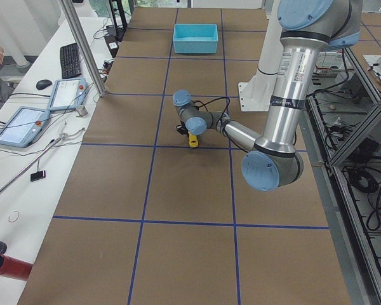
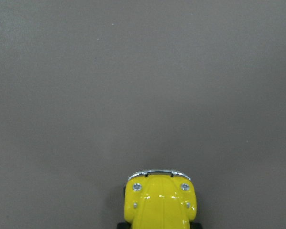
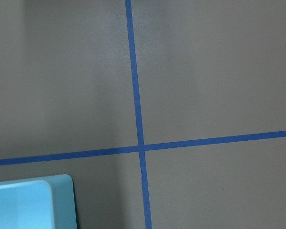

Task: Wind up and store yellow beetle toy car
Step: 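Push the car backward toward the robot with the left gripper, then drag the car farther back toward the robot with the left gripper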

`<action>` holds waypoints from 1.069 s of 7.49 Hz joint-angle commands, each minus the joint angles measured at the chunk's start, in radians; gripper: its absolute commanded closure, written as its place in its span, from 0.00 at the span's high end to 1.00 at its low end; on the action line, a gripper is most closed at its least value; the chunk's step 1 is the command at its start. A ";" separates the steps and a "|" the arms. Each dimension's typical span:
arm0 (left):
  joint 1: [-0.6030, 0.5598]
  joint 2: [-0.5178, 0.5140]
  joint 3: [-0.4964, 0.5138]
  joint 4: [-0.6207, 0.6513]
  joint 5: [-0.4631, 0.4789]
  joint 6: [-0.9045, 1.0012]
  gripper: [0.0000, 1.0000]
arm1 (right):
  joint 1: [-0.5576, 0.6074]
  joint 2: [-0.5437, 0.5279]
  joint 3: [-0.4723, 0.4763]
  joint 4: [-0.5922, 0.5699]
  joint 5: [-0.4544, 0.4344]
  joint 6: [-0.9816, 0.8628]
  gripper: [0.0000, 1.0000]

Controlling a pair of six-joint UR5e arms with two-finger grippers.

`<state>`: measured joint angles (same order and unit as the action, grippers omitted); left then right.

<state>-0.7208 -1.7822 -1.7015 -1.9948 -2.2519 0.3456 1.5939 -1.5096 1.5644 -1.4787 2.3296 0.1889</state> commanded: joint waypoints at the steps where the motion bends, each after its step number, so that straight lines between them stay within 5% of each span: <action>1: -0.003 0.016 0.000 -0.021 -0.001 0.006 0.00 | 0.000 0.002 0.000 0.000 0.000 0.000 1.00; 8: -0.040 0.072 0.008 -0.073 -0.032 0.033 0.00 | 0.000 -0.004 0.003 0.000 0.002 0.000 1.00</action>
<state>-0.7564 -1.7157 -1.6945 -2.0660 -2.2794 0.3750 1.5930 -1.5137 1.5660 -1.4788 2.3299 0.1887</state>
